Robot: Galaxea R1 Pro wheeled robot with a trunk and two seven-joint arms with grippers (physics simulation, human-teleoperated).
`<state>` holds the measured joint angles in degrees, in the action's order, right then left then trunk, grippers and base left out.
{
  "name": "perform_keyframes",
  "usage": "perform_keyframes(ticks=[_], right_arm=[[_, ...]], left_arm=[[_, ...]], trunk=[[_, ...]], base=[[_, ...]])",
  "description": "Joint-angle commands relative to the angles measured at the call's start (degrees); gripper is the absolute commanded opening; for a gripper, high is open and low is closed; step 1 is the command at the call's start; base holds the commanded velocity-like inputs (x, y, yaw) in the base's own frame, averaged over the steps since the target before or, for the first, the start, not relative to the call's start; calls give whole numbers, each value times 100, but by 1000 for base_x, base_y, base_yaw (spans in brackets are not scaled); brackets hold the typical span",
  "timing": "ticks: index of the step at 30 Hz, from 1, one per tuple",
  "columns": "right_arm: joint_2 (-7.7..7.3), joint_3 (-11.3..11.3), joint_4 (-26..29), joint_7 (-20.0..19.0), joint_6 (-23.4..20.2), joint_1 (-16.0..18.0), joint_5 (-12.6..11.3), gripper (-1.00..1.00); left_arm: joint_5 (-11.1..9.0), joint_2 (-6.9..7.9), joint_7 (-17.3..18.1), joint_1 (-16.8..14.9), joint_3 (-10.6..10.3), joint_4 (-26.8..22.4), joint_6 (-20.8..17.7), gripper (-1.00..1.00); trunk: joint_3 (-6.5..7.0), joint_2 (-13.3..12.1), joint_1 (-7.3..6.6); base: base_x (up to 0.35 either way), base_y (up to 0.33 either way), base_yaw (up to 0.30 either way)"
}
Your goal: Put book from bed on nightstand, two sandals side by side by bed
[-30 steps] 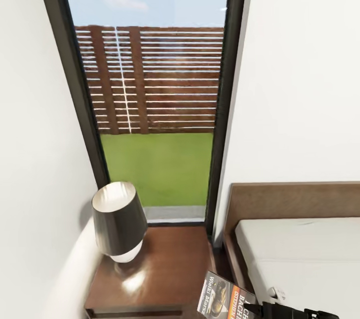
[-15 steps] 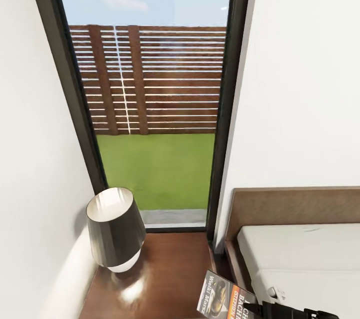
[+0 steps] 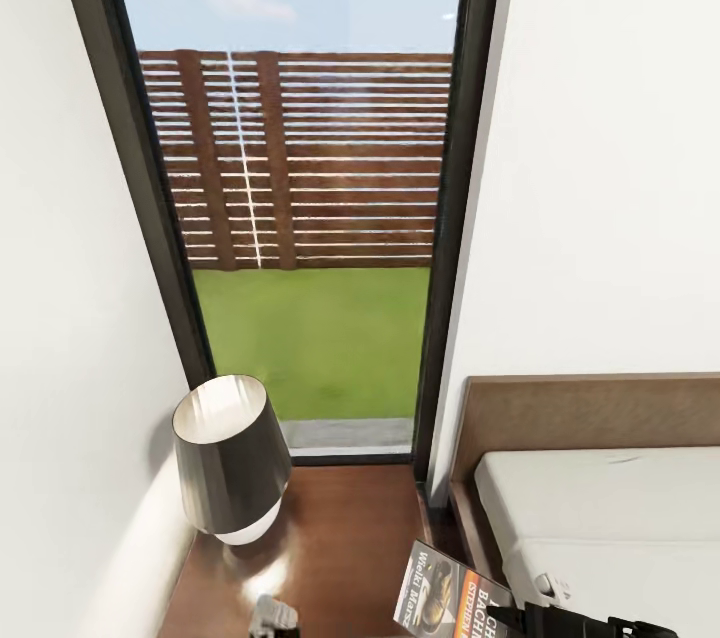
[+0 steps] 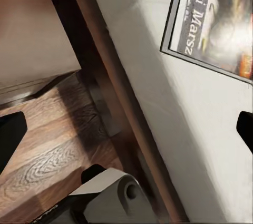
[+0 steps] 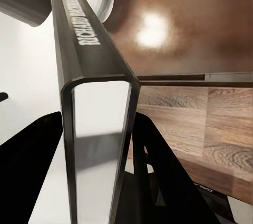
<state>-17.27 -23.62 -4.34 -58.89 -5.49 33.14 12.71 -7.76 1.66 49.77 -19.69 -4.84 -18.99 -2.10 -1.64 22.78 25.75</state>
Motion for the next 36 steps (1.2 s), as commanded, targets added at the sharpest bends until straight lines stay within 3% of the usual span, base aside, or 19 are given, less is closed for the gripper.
perform_keyframes(ticks=[1, 6, 8, 10, 13, 17, 19, 28, 30, 33, 36], right_arm=[[-4, -55, -9, -13, -58, 9, 21, -100], [-4, -55, -6, -13, -58, 9, 21, -100], [-4, -55, -6, -15, -58, 9, 21, -100], [-4, -55, -4, -11, -58, 9, 21, -100], [-4, -55, 0, -10, -58, 9, 21, -100], [-4, -55, 0, -16, -59, 9, 21, -100], [-4, -55, 2, -17, -58, 9, 21, -100], [-8, -69, 15, -57, -180, 12, 4, -100], [161, -72, 34, -54, -667, 46, -4, -100], [540, -75, 247, -49, -1582, 81, -10, -100], [990, -80, 1014, -45, -2124, 92, -63, -100]], left_arm=[[-179, 14, 86, -8, -50, -336, -370, 100], [-473, 39, 271, -16, -35, -1727, -1485, 100], [-587, 91, 390, -17, -30, -2105, -1810, 100], [-829, 231, 701, -17, -28, -2367, -2106, 100], [-1174, 425, 1252, -17, -26, -2494, -2246, 100], [-1393, 702, 1741, -17, -28, -2530, -2299, 100], [-1431, 759, 1812, -17, -31, -2526, -2305, 100], [-1489, 687, 1885, -10, -26, -2497, -2327, 100], [-1491, 674, 1882, -9, -26, -2496, -2329, 100], [-1492, 669, 1879, -6, -26, -2496, -2330, 100], [-1492, 663, 1861, -1, -26, -2481, -2326, 100]], trunk=[[-14, 14, 4], [-14, 14, 4], [-14, 14, 4], [-14, 14, 4], [-14, 14, 4], [-14, 14, 4], [-14, 14, 4], [-14, 14, 4], [-14, 14, 4], [-14, 14, 4], [-14, 14, 4]], base=[[0, 0, 0], [0, 0, 0], [0, 0, 0], [0, 0, 0], [0, 0, 0], [0, 0, 0], [0, 0, 0], [0, 0, 0], [0, 0, 0], [0, 0, 0], [0, 0, 0]])
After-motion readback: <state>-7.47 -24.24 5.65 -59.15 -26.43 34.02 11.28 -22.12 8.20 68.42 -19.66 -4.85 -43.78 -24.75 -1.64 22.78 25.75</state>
